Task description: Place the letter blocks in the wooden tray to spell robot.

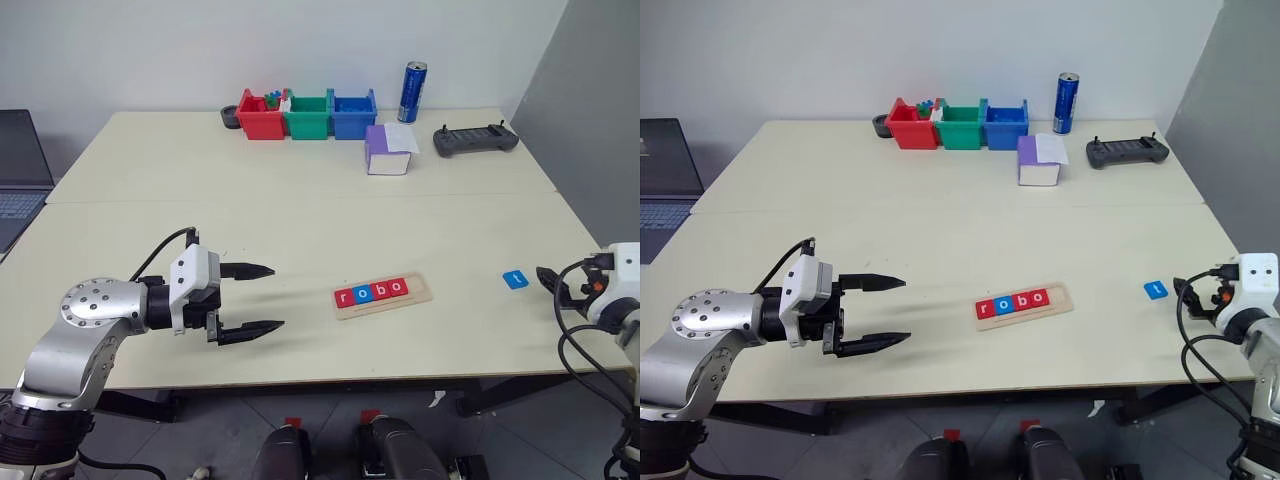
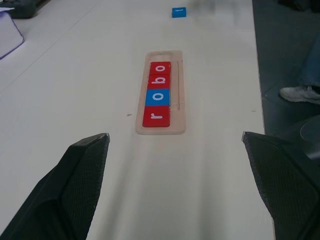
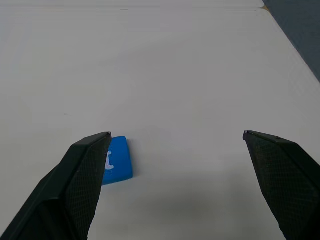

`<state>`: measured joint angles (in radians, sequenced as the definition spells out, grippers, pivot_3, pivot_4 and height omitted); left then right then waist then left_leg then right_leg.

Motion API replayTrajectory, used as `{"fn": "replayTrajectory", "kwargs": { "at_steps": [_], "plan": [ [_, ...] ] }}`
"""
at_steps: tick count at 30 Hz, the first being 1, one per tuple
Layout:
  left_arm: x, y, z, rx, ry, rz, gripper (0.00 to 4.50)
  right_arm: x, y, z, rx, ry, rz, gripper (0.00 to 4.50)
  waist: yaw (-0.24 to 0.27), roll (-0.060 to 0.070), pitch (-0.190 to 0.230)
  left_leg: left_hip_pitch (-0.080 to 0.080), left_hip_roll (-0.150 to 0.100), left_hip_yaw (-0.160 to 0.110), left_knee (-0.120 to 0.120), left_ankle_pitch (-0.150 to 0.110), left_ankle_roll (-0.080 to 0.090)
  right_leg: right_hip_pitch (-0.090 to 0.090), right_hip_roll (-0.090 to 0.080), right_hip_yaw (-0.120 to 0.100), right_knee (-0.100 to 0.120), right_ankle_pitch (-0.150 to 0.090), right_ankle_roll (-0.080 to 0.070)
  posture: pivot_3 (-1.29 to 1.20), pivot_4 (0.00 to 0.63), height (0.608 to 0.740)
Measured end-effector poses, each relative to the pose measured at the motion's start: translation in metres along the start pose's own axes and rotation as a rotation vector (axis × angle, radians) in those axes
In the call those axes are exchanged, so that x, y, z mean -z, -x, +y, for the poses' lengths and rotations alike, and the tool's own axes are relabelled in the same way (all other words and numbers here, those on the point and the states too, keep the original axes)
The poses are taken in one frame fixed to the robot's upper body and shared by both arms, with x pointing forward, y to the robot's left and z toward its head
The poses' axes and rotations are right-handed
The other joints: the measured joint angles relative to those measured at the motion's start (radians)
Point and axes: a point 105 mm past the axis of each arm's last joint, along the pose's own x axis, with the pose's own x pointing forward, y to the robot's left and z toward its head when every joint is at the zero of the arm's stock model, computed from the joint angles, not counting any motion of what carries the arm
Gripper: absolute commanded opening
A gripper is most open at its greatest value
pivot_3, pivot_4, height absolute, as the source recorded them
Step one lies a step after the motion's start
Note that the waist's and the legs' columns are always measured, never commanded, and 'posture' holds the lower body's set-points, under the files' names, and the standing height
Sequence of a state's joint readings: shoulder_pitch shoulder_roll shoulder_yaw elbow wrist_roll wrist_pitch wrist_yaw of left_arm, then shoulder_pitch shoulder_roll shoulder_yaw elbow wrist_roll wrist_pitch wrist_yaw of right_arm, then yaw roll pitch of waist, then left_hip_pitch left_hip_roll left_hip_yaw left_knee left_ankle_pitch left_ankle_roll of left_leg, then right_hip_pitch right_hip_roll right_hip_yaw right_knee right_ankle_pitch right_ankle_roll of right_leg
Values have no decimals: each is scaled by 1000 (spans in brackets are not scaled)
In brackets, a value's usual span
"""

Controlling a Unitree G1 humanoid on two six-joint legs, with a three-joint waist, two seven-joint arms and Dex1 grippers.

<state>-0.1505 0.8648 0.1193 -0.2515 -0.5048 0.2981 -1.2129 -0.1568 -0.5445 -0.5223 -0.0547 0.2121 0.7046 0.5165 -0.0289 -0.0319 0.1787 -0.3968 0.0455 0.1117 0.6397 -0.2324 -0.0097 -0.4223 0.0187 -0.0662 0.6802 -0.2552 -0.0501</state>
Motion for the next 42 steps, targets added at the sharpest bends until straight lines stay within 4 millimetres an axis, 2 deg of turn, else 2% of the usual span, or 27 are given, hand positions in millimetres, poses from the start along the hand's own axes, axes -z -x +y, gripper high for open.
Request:
{"fn": "replayTrajectory", "kwargs": {
  "at_steps": [3, 9, 12, 17, 19, 20, 22, 24, 28, 31, 33, 37, 38, 42],
  "plan": [
    [3, 0, 3, -14, 15, -10, 4500, 8, -6, 6, -14, -11, 25, 4484, 1, 0, 0, -3, 0, 1, 0, 0, 0, -2, -1, 0, -1, -1, -1, 0, 150, 740],
    [3, -3, 3, -12, 6, -25, 4500, 6, -17, 13, -23, -10, 27, 4484, 1, 0, 0, -3, -1, 2, 0, 0, 0, -1, -2, 1, -2, -1, -1, 0, 150, 740],
    [4, -5, 1, -6, 9, -26, 4500, 15, -24, 20, -34, -18, 59, 3901, 2, 0, 0, -2, -1, 1, 0, 0, 0, -1, -2, 0, -1, -1, -1, 0, 150, 740],
    [5, -7, 1, -1, 11, -23, 4500, 20, -20, 21, -35, -2, 63, 2144, 2, -2, -1, -2, -1, 1, 0, 0, 0, -1, -2, 0, -2, -1, -1, 0, 150, 740],
    [4, -8, 2, 2, 10, -25, 4500, 22, -18, 22, -32, 4, 66, 1557, 3, -2, -2, -2, -1, 1, 0, 0, 0, 0, -2, 0, -2, -1, -1, 0, 150, 740],
    [5, -9, 3, 3, 12, -28, 4500, 23, -16, 22, -21, 8, 69, 1459, 4, -3, -2, -2, -1, 1, 0, 0, 0, 0, -2, 0, -2, -1, -1, 0, 150, 740],
    [6, -9, 5, 2, 20, -26, 4500, 22, -11, 27, 3, -2, 62, 1469, 6, -3, -2, -2, -1, 1, 0, 0, 0, 0, -2, 0, -2, -1, -1, 0, 150, 740],
    [7, -10, 8, 8, 21, -28, 4500, 24, -7, 41, 35, -40, 58, 1469, 4, -3, -2, -2, 0, 1, -1, 0, 0, -1, -1, 0, -1, -1, -1, 0, 150, 740],
    [7, -12, 9, 26, 6, -21, 4500, 16, 1, 85, 77, -102, 33, 1469, -1, -2, -2, -3, 0, 1, -1, 0, 0, -2, -1, 0, -1, -1, -1, 0, 150, 740],
    [14, -14, 6, 51, 21, -1, 4500, 14, -4, 113, 42, -80, 40, 1469, 0, -2, -2, -3, 0, 1, -1, 0, 0, -2, -1, 0, -1, -1, 0, 0, 150, 740],
    [16, -14, 6, 57, 27, 5, 4500, 19, -7, 119, 40, -59, 60, 1469, 3, -3, -2, -3, 0, 1, -1, 0, 0, -2, -2, 0, -2, -1, -1, 0, 150, 740],
    [15, -14, 7, 58, 20, 6, 4500, 20, -13, 118, 54, -65, 53, 1469, 5, -5, -4, -3, -1, 1, -1, 0, 0, -2, -2, 0, -3, 0, 0, 0, 150, 740],
    [14, -14, 8, 59, 11, 4, 4500, 20, -14, 117, 55, -63, 52, 2209, 5, -6, -4, -3, -1, 1, -1, 0, 0, -2, -2, 0, -3, 0, 0, 0, 150, 740],
    [13, -14, 9, 57, 2, 5, 4500, 17, -13, 111, 55, -38, 56, 3521, 4, -6, -4, -3, -1, 1, -1, 0, 0, -2, -2, 0, -3, 0, 0, 0, 150, 740]
  ]
}}
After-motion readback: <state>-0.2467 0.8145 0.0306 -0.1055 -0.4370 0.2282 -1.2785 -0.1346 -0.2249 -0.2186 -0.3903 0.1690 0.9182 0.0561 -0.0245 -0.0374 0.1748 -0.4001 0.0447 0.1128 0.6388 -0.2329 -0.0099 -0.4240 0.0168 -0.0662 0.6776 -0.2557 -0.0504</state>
